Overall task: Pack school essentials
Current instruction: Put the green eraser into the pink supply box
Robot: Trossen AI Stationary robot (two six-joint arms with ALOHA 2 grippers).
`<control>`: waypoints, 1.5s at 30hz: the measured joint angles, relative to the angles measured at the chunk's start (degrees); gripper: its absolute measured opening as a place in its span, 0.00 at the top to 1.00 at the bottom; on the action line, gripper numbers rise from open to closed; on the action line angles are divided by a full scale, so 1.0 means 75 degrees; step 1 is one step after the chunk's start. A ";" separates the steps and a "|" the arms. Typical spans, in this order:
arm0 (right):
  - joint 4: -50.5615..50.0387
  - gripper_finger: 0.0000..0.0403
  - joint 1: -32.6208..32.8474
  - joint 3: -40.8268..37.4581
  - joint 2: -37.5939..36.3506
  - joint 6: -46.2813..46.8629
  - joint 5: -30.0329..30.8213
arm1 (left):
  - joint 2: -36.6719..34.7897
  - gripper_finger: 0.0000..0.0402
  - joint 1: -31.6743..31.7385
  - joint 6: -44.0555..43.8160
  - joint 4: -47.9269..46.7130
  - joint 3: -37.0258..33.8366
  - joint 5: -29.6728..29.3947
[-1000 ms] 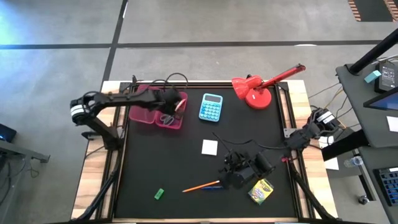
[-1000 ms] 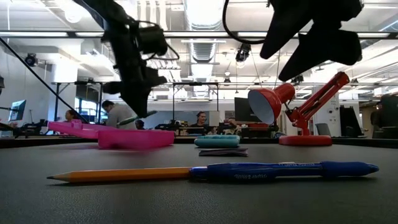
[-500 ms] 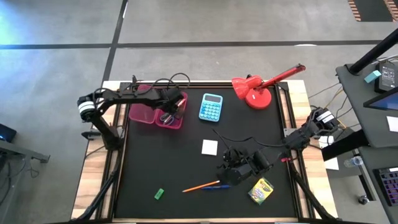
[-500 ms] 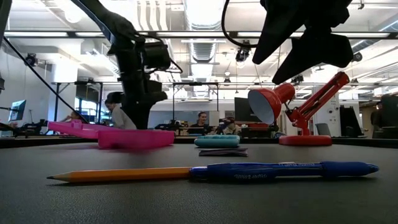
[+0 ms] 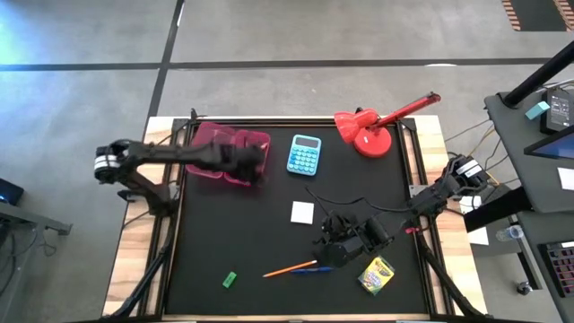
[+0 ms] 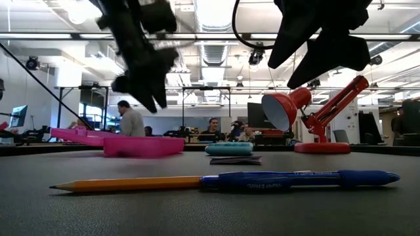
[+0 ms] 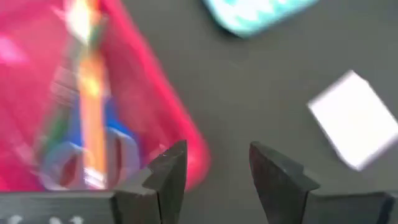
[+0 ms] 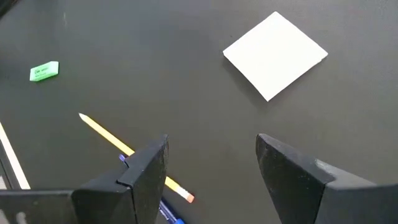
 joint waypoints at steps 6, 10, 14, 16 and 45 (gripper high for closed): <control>-0.0003 0.43 0.0000 0.0000 0.0000 -0.0334 -0.0001 | -0.0287 0.61 -0.3070 -0.2294 0.0007 -0.0008 -0.0699; -0.0002 0.43 0.0000 0.0000 0.0000 -0.0493 -0.0001 | -0.0106 0.61 -0.4969 -0.4449 -0.0002 -0.0008 -0.1214; -0.0002 0.43 0.0000 0.0000 0.0000 -0.0571 -0.0002 | 0.0328 0.61 -0.6312 -0.6471 -0.0007 -0.0008 -0.1382; 0.0000 0.43 0.0000 0.0000 0.0000 -0.0676 -0.0004 | 0.0628 0.61 -0.6797 -0.7192 -0.0019 0.0012 -0.1337; -0.0003 0.43 0.0003 0.0000 0.0000 -0.0829 -0.0435 | 0.3190 0.61 -0.7644 -0.8545 -0.1795 0.1593 0.0050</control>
